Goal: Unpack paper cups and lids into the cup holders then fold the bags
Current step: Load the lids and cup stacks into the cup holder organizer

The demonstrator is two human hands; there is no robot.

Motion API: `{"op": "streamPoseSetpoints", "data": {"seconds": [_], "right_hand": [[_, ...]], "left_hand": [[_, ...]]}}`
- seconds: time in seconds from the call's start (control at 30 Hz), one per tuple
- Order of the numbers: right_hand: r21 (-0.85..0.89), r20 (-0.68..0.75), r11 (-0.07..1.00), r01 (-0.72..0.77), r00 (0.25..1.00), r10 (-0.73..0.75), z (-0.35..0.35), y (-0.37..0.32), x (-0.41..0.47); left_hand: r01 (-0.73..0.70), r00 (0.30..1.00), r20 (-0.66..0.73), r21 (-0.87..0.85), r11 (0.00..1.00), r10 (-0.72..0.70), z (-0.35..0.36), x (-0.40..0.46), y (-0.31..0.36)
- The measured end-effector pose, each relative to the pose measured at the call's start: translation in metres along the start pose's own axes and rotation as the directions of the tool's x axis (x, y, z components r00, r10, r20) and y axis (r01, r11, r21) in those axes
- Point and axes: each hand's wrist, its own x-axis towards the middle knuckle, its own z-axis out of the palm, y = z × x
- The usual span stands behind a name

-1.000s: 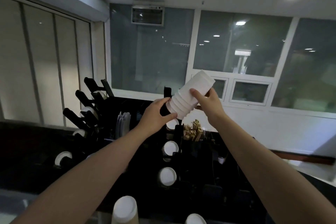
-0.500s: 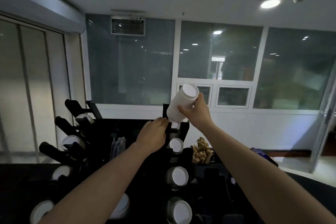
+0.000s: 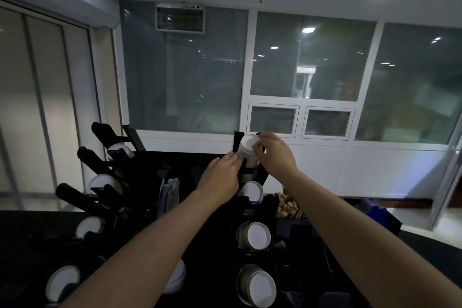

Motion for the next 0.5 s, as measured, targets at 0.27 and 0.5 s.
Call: {"op": "streamPoseSetpoints", "data": {"seconds": [0.27, 0.5], "right_hand": [[-0.055, 0.055, 0.998, -0.030, 0.998, 0.033, -0.007, 0.009, -0.018], [0.223, 0.031, 0.958, -0.182, 0.983, 0.180, -0.061, 0.004, -0.101]], "left_hand": [[0.040, 0.998, 0.043, -0.015, 0.999, -0.039, -0.008, -0.003, 0.007], [0.031, 0.983, -0.175, -0.149, 0.988, -0.058, -0.034, -0.081, 0.070]]}}
